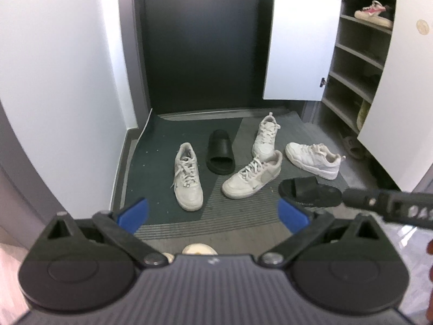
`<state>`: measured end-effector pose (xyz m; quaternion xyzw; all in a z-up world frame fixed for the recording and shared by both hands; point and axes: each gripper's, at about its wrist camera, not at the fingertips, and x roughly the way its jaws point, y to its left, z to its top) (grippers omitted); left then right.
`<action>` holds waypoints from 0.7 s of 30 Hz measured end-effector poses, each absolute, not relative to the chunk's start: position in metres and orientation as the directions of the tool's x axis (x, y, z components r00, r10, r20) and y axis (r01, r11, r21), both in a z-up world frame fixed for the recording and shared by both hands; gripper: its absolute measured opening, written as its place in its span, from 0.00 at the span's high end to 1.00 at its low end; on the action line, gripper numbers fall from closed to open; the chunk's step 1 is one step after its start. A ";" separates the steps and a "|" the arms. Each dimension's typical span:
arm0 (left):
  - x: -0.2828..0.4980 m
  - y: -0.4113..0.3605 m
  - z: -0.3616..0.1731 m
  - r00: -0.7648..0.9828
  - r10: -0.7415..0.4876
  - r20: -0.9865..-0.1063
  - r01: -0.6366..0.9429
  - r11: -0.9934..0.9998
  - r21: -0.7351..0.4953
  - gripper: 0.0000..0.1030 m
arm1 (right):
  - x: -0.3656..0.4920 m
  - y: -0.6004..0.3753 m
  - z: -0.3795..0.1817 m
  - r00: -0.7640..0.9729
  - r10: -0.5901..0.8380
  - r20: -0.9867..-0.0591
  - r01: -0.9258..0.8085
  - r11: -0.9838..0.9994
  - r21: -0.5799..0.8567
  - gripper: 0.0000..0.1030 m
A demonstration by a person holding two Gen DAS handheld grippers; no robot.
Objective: Organize scattered shoes
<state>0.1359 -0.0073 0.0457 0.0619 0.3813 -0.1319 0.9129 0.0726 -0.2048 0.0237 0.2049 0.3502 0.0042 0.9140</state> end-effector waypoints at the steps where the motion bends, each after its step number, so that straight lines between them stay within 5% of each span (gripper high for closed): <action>1: 0.138 -0.008 0.045 0.672 -0.195 -0.714 0.289 0.957 0.011 0.00 | 0.073 -0.206 0.026 0.762 0.154 -0.629 0.135 0.913 0.386 0.41; 11: 0.170 -0.020 0.030 0.682 -0.071 -0.727 0.326 0.920 0.216 0.00 | 0.078 -0.213 0.031 0.823 0.151 -0.547 0.107 0.906 0.410 0.41; 21: 0.263 -0.060 0.005 0.694 -0.035 -0.719 0.364 0.878 0.309 0.00 | 0.071 -0.232 0.020 0.803 0.152 -0.576 0.136 0.894 0.427 0.38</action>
